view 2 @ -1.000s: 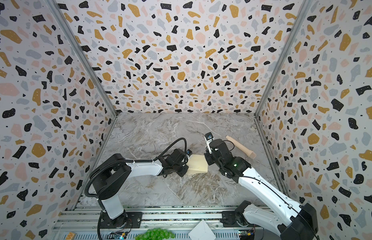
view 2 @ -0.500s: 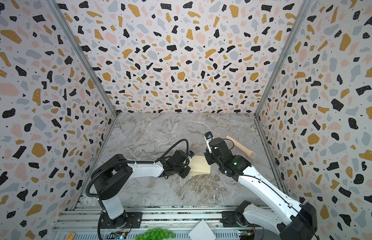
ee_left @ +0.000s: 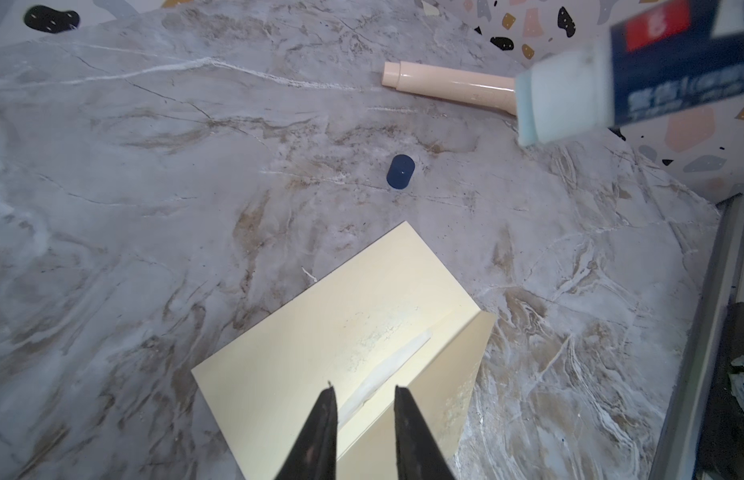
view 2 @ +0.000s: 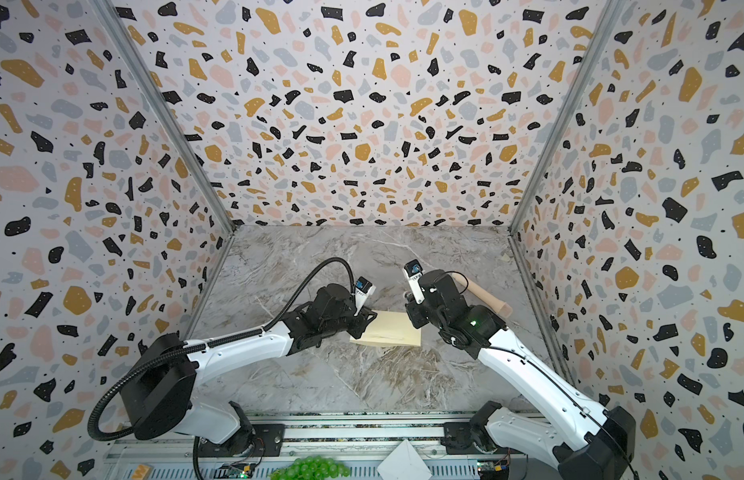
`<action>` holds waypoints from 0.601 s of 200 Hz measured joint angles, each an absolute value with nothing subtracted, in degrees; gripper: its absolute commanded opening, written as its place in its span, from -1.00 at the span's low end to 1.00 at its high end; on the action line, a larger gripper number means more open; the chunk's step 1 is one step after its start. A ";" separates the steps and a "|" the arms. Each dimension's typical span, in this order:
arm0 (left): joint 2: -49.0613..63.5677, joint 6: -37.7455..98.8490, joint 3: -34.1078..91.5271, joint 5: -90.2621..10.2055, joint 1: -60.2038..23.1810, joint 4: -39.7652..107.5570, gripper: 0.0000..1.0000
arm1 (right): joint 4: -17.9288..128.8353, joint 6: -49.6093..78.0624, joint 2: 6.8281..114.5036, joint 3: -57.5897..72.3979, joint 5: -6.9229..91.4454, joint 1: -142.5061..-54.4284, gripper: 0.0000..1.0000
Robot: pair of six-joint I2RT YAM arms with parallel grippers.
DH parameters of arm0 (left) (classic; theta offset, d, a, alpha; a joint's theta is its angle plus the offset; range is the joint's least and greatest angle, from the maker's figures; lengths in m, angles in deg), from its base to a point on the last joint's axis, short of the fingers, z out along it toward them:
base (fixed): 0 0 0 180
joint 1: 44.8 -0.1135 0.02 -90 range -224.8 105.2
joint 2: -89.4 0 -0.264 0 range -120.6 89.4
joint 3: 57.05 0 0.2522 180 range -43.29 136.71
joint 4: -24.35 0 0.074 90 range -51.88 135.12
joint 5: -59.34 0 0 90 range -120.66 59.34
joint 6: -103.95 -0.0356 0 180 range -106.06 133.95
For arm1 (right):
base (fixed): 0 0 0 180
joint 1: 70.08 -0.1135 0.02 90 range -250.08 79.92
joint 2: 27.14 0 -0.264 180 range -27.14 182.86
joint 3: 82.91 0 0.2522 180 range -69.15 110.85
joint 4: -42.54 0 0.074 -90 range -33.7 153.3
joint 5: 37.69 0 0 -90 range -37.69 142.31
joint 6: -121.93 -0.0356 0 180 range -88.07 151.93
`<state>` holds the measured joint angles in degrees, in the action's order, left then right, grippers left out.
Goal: Place the letter into the envelope and seal it
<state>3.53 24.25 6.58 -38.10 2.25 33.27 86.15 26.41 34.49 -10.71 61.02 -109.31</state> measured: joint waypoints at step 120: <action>-10.74 23.55 5.79 -43.54 7.80 33.36 -0.75 | 89.45 25.71 38.82 -10.56 61.15 -109.20 -1.00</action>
